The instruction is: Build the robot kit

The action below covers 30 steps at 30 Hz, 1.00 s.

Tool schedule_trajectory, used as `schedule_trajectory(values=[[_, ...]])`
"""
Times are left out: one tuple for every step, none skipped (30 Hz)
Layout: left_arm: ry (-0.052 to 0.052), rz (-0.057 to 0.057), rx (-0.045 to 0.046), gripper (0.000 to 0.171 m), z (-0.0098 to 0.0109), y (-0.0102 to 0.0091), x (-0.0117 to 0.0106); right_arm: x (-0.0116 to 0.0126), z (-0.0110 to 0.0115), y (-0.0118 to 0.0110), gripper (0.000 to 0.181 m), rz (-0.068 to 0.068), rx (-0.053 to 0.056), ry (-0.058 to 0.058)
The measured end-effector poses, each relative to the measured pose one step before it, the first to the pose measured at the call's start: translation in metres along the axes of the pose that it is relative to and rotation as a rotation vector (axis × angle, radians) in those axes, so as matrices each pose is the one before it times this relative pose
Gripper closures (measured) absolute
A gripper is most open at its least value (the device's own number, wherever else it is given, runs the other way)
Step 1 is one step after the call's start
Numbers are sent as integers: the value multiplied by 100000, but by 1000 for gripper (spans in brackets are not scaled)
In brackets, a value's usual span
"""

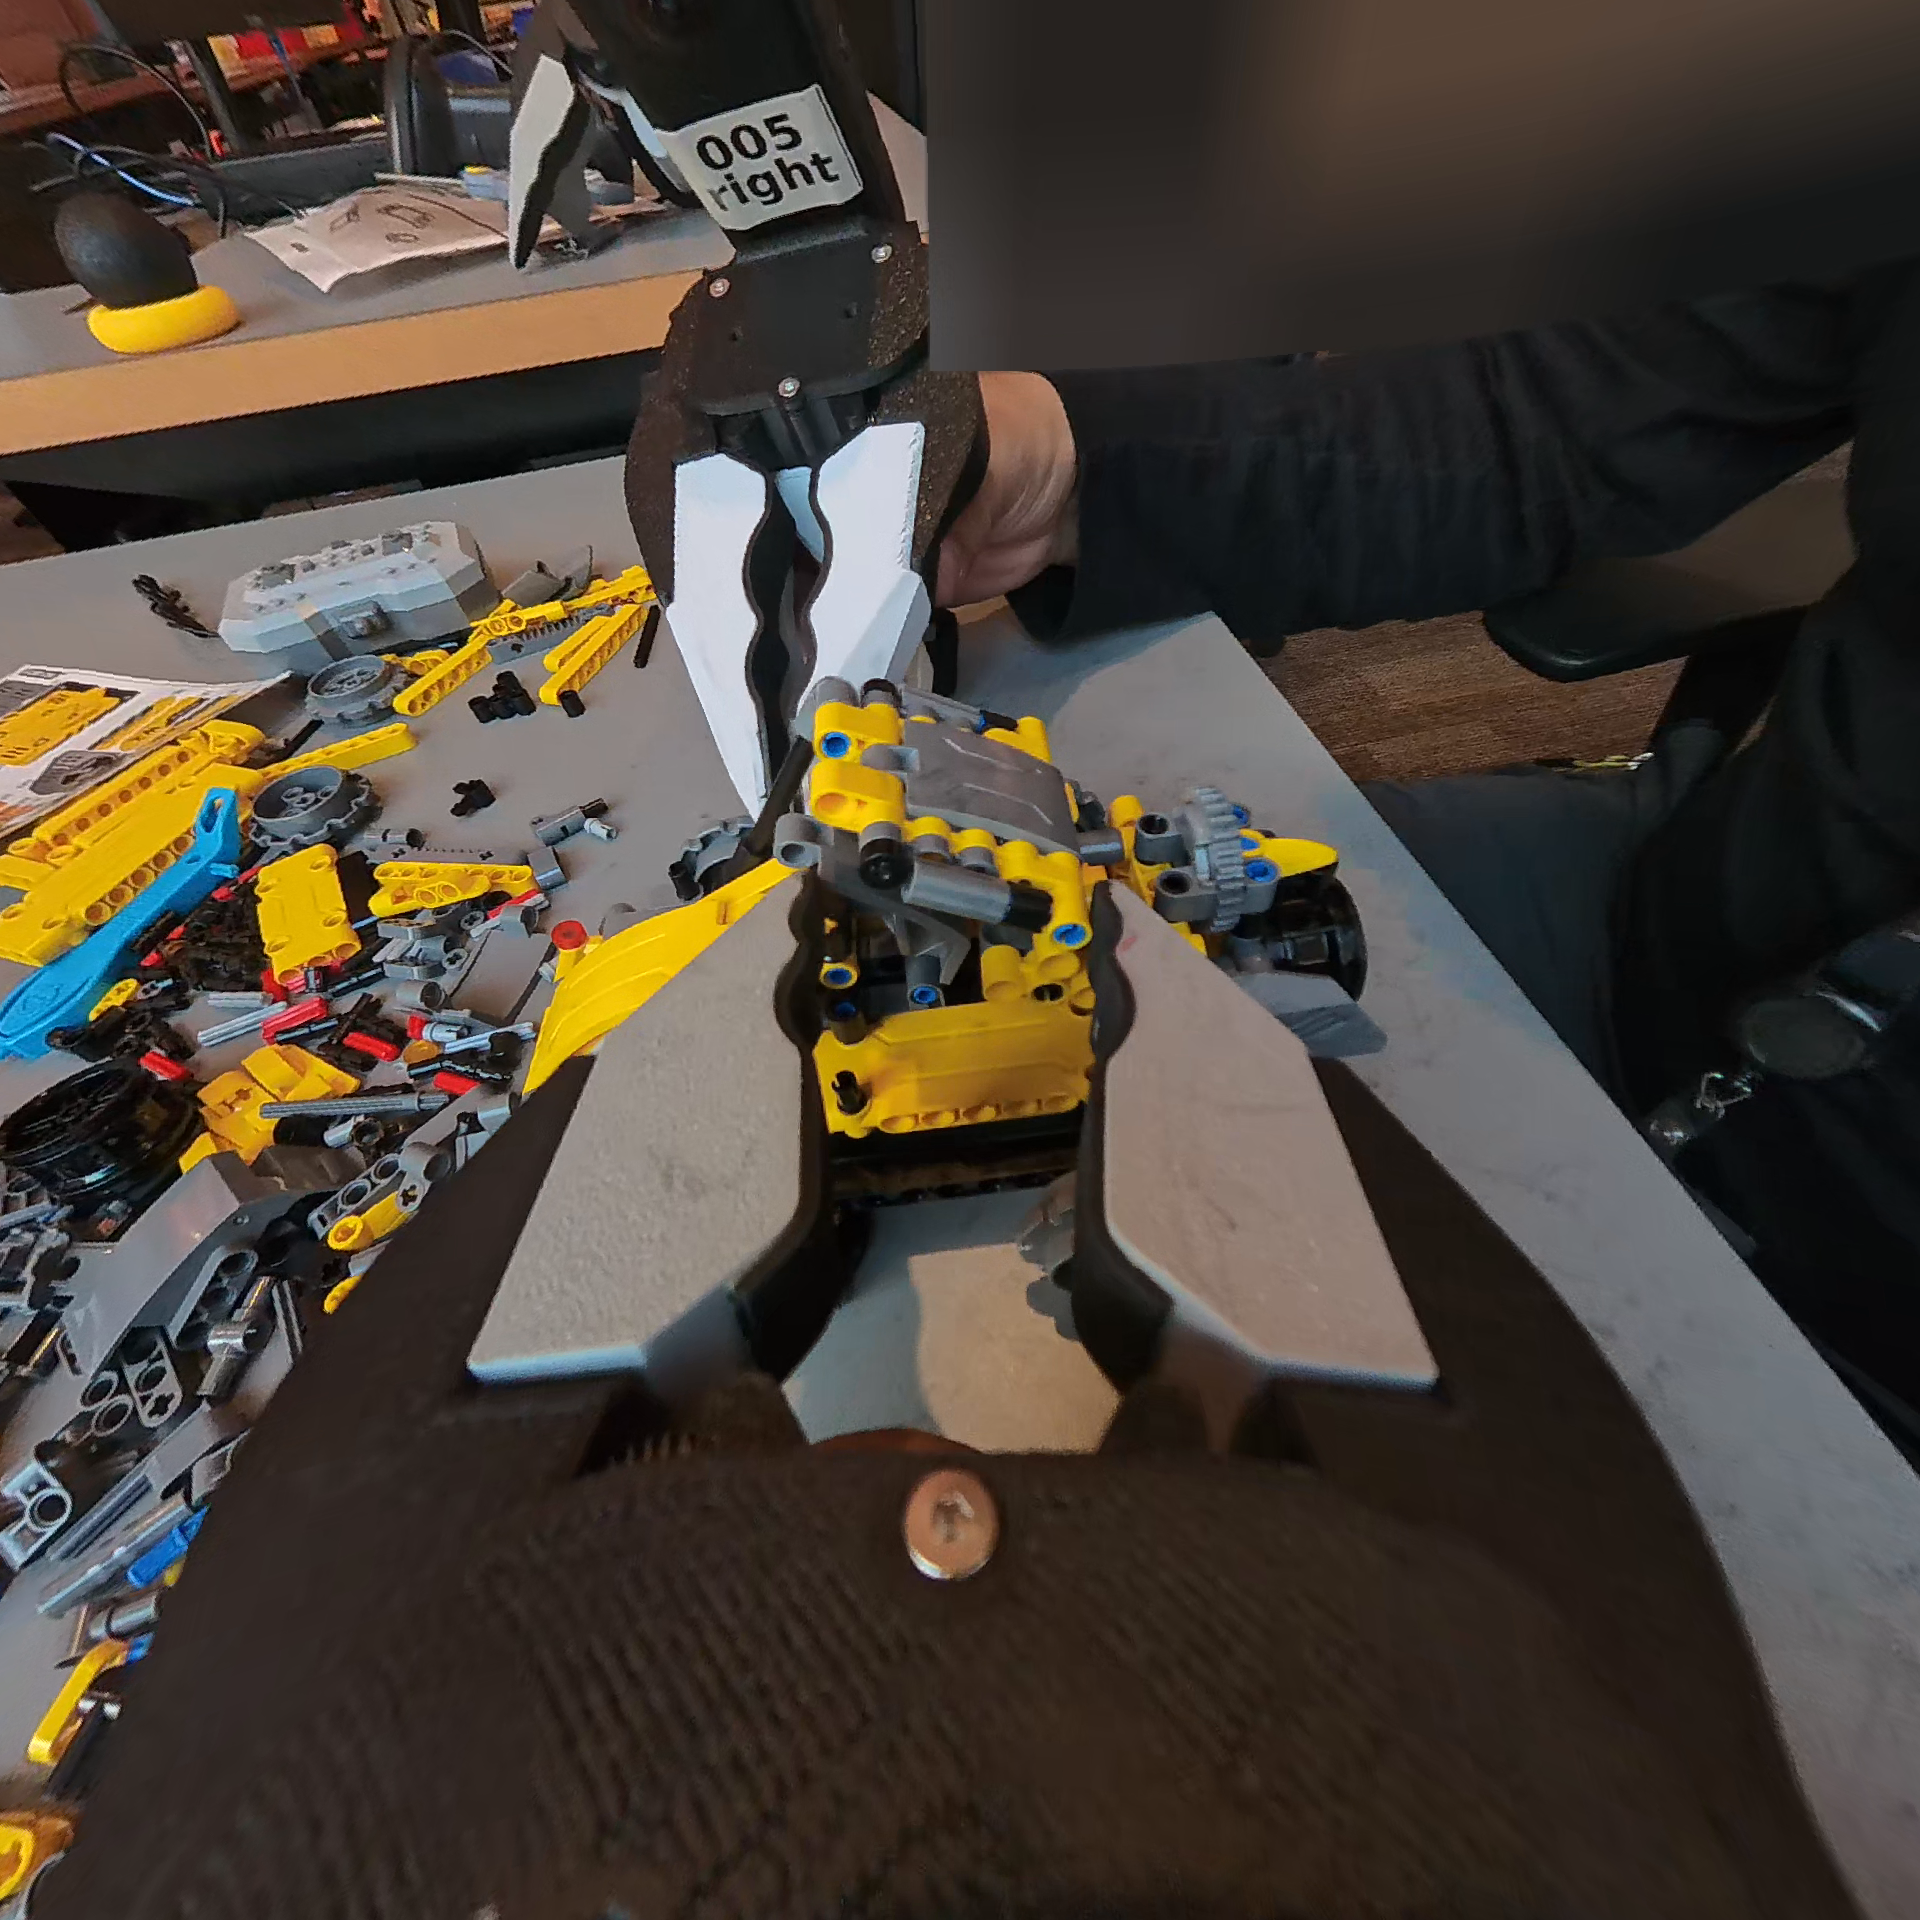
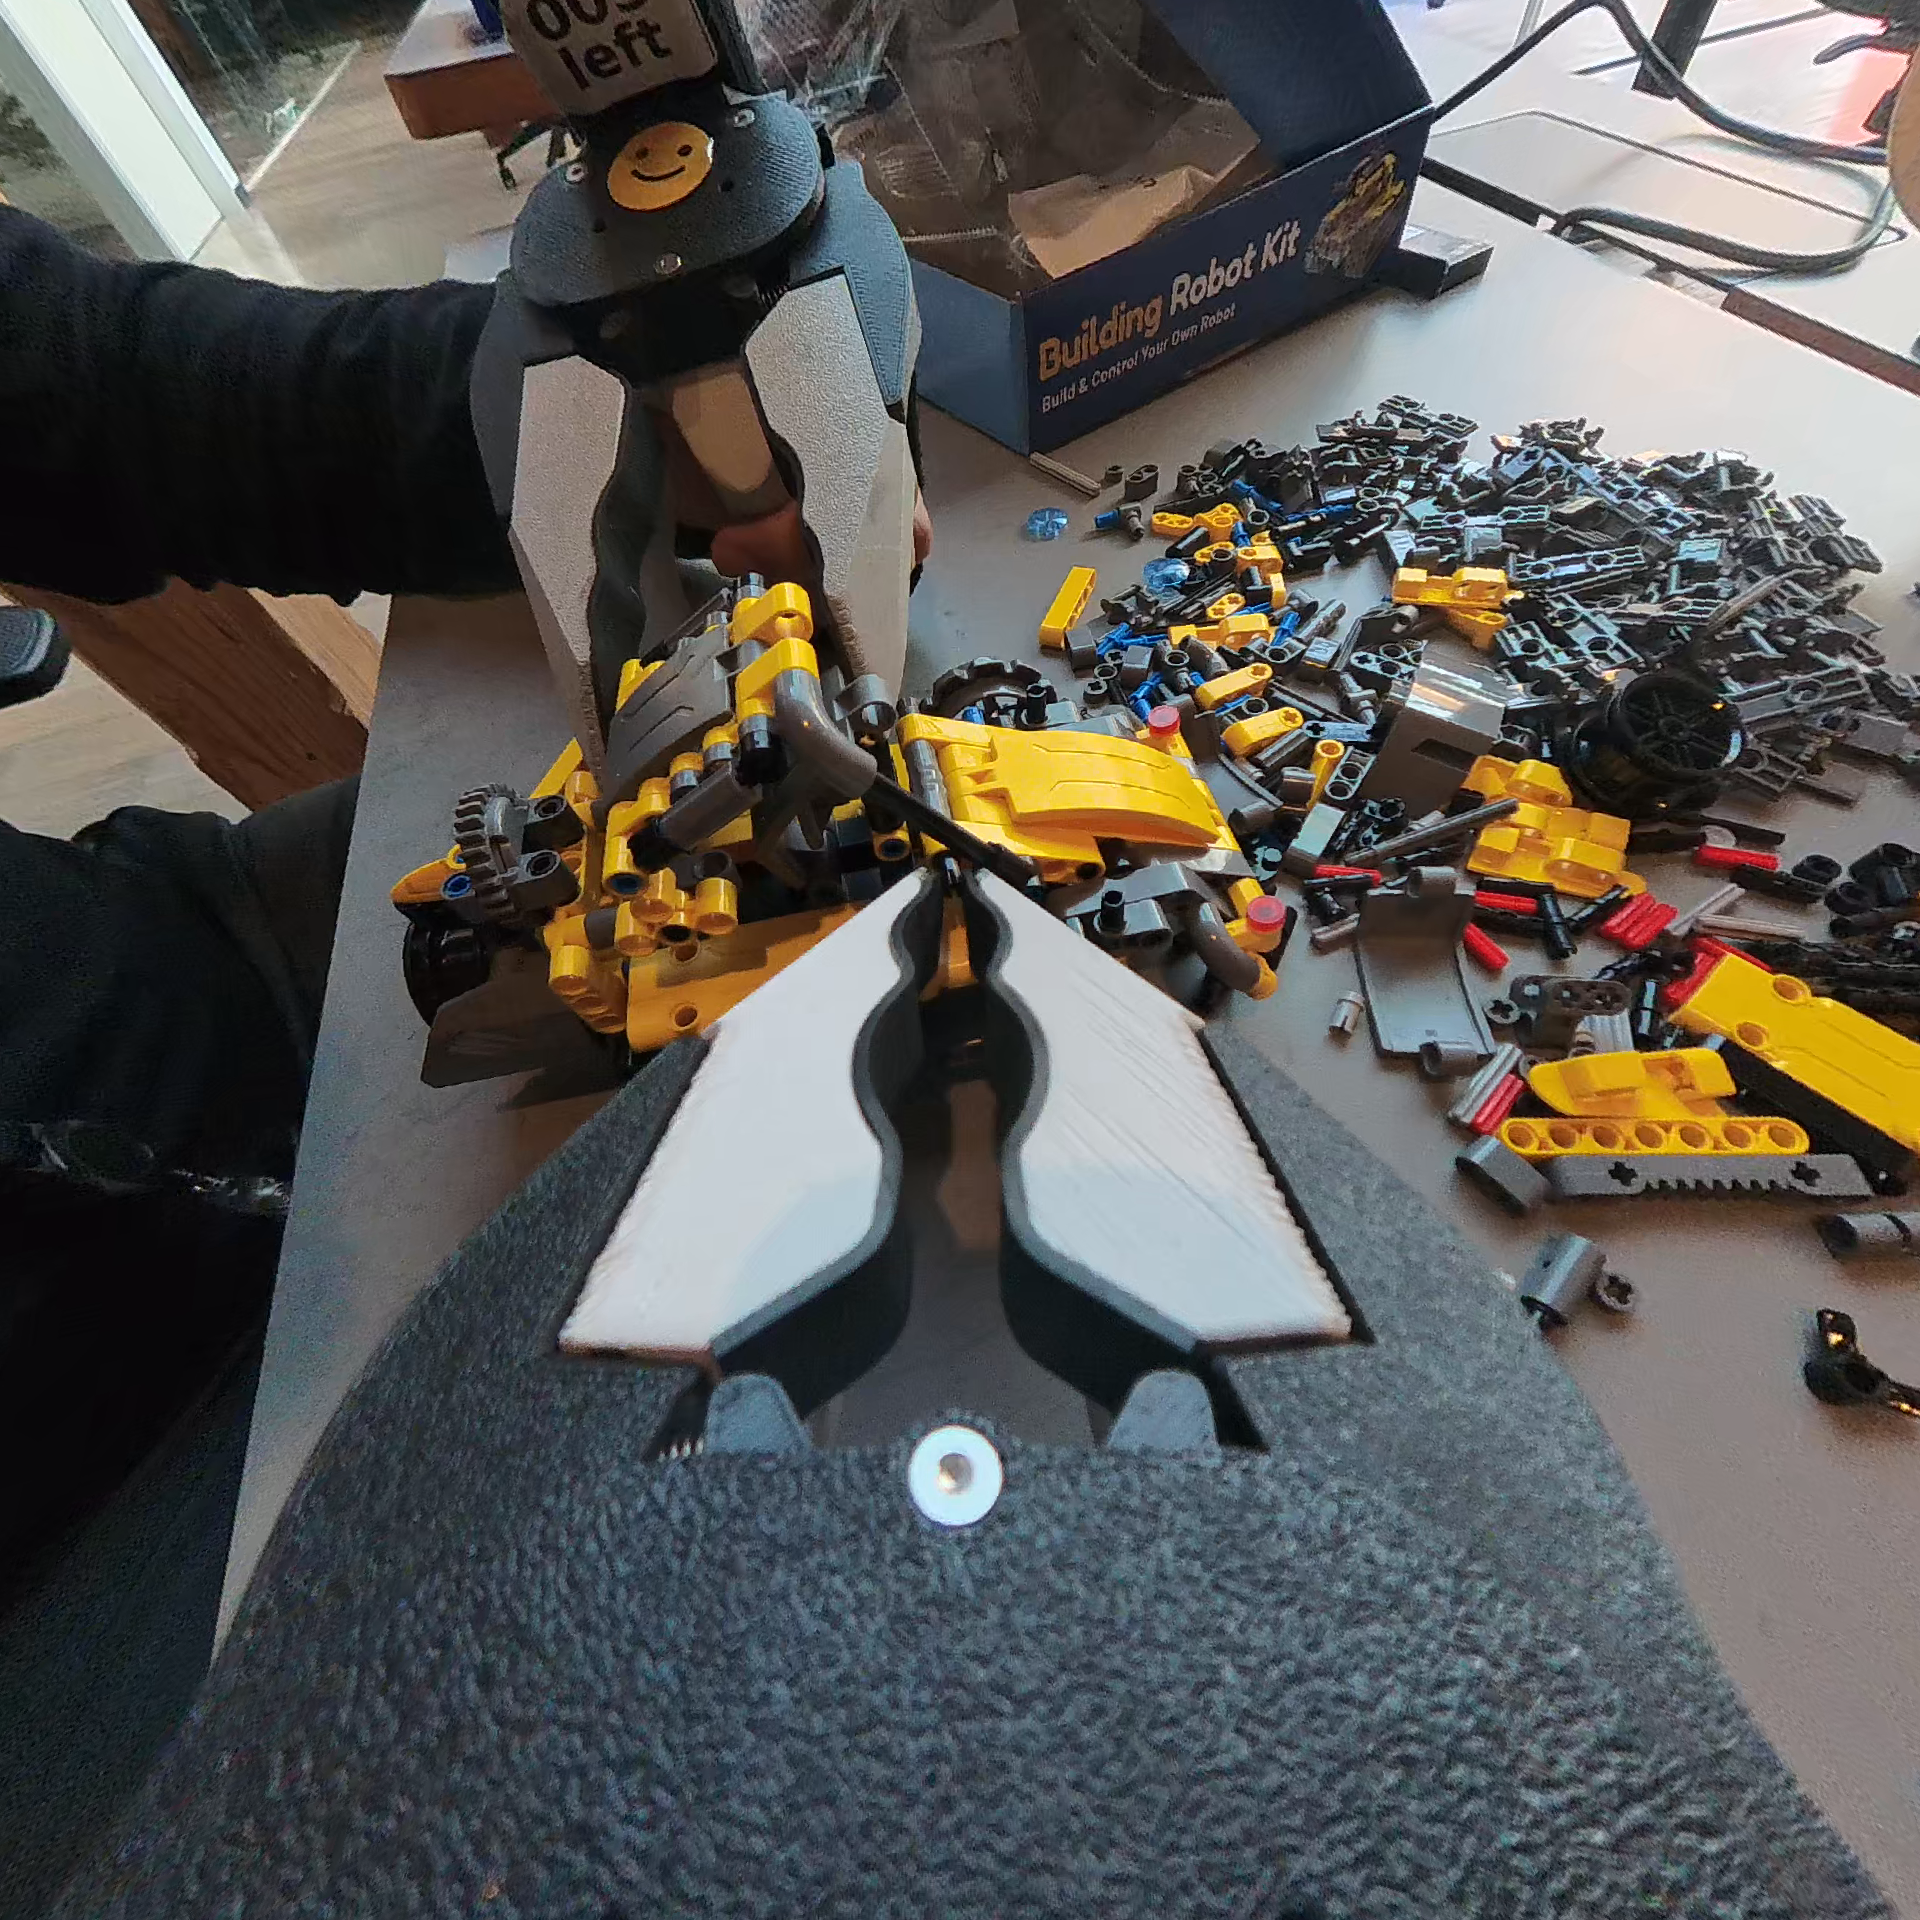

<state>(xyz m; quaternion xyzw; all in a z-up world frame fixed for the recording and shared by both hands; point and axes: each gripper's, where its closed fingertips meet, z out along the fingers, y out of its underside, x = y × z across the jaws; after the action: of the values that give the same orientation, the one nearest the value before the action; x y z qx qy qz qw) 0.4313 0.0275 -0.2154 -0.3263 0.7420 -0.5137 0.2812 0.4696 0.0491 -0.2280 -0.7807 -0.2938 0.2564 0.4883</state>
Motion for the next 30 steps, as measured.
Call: schedule_trajectory(values=[[476,-563,71,123,-8,4,-9,-3,18,9,178,429,-64,-479],[392,-490,79,124,-4,-1,-4,-21,34,38,178,73,-215,-345],[277,-321,102,125,-9,-15,-5,-5,10,28,179,-177,-192,-86],[185,-22,110,127,-4,-10,12,20,9,36,179,-585,-295,250],[607,510,85,132,-2,-14,119,38,-5,30,180,-1341,-275,821],[968,613,-791,139,41,114,187,30,-4,24,181,-2029,-375,1128],[-584,-57,-152,139,36,5,-81,89,-22,-56,181,-1587,-163,1446],[-210,-297,70,139,-7,-13,-53,94,13,-16,181,-818,-370,931],[196,-268,132,139,-36,-10,-8,42,12,-115,181,159,597,191],[375,-266,80,138,-19,-10,12,-27,49,35,181,590,-162,-462],[265,-98,52,138,-1,-4,22,-15,5,-5,181,469,-7,-330],[81,4,31,138,-11,0,10,9,-9,-27,181,-57,84,93],[329,56,101,138,-17,-17,47,-4,-10,-93,181,-383,532,354],[399,0,142,138,-23,-8,46,-26,0,-44,181,-543,264,462],[139,-91,75,138,-13,-3,3,-21,5,41,181,861,74,-190],[-77,-71,94,138,-16,-16,-15,19,-52,-15,181,2421,403,-1245],[-125,-20,163,138,-19,-23,-19,57,-158,-105,181,2405,1018,-1212],[-111,6,172,138,-22,-13,-11,-88,-192,-149,180,509,1331,-1284],[-62,61,29,137,1,-4,1,-150,-113,-1,179,-962,251,-769],[-1,76,-25,137,4,1,2,81,6,128,177,-963,-674,916],[56,-48,-3,137,7,-2,5,94,124,217,174,-429,-1399,771],[83,-103,16,137,-4,1,-3,23,176,200,171,104,-1537,34],[46,-18,-5,137,0,1,8,98,175,120,168,241,-1061,457],[23,43,0,137,0,0,0,58,149,16,167,124,-509,203],[94,64,31,137,-8,-12,15,29,60,-56,169,-139,56,148],[76,60,-29,137,7,11,15,-75,6,-55,177,-656,351,-350],[182,131,-10,137,4,-1,38,12,-2,-29,177,-499,143,405],[14,50,-2,137,6,-2,6,-8,11,18,177,-66,-96,7],[75,-110,11,137,-4,1,-3,4,6,8,177,274,-38,-193],[-20,-98,23,137,-3,0,-18,19,-1,-32,177,291,161,-68]])
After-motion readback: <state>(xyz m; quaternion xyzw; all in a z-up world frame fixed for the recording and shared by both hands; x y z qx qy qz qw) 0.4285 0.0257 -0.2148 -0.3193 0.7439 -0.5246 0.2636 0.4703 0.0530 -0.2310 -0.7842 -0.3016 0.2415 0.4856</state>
